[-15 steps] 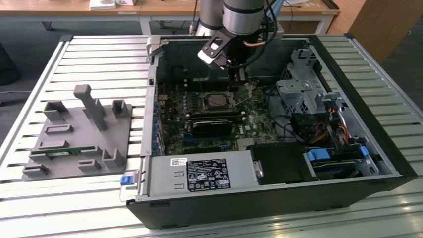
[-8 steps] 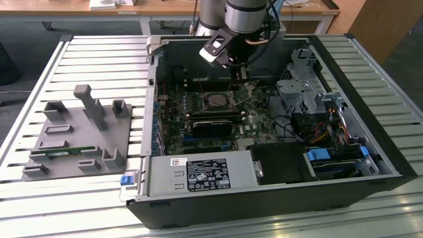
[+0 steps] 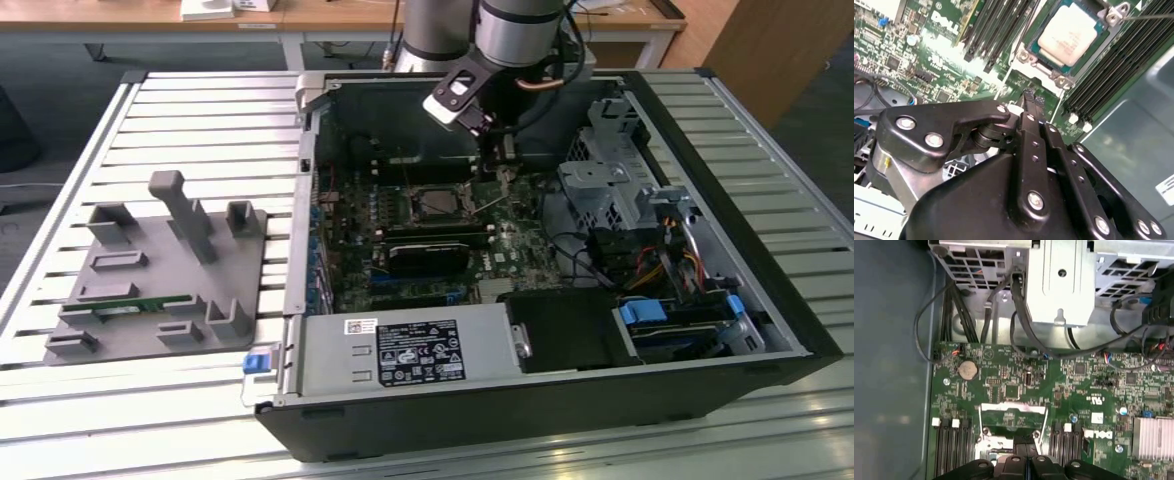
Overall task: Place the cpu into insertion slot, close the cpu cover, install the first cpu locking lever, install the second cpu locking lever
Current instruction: 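Close the cpu cover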
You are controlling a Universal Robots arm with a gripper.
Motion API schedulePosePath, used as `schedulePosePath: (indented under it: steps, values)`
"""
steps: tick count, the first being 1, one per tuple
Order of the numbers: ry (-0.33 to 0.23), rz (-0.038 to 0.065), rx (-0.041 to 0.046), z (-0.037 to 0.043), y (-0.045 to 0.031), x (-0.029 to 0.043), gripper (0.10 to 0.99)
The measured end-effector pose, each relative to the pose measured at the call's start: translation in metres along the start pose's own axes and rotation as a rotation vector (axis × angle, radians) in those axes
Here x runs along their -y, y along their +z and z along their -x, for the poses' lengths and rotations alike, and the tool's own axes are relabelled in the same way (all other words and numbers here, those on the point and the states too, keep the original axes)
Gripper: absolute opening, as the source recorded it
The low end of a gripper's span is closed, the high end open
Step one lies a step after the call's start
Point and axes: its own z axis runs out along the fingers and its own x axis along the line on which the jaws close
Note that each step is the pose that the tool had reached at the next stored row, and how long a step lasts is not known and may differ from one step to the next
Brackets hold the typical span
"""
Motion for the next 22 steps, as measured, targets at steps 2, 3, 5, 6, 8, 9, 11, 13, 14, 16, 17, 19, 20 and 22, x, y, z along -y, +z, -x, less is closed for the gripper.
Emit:
schedulePosePath:
  steps: [2,3,5,6,8,9,11,13,14,16,17,19,20,22]
  values:
    - [-0.006,0.0,-0.0065,0.0,0.0001,-0.0027,0.106]
    - [-0.012,0.0,-0.0081,0.0001,0.0002,-0.004,0.106]
    - [-0.021,0.0,-0.0096,0.0002,0.0007,-0.0081,0.106]
    - [-0.023,0.0,-0.0096,0.0003,0.0009,-0.0105,0.106]
    - [-0.026,0.0,-0.0092,0.0001,0.0012,-0.0134,0.106]
    - [-0.026,-0.001,-0.0083,-0.0002,0.0014,-0.0142,0.106]
    - [-0.029,-0.001,-0.0069,-0.0009,0.0019,-0.0159,0.106]
    - [-0.032,-0.001,-0.0065,-0.0016,0.0021,-0.0174,0.106]
    - [-0.033,-0.001,-0.0065,-0.0019,0.0022,-0.0181,0.106]
    - [-0.036,-0.001,-0.0066,-0.0029,0.0024,-0.02,0.106]
    - [-0.038,-0.001,-0.0067,-0.0034,0.0026,-0.0208,0.106]
    - [-0.042,-0.001,-0.0068,-0.0042,0.003,-0.0221,0.106]
    - [-0.045,-0.001,-0.0067,-0.0047,0.0032,-0.0228,0.106]
    - [-0.048,-0.001,-0.0068,-0.0055,0.0036,-0.0245,0.106]
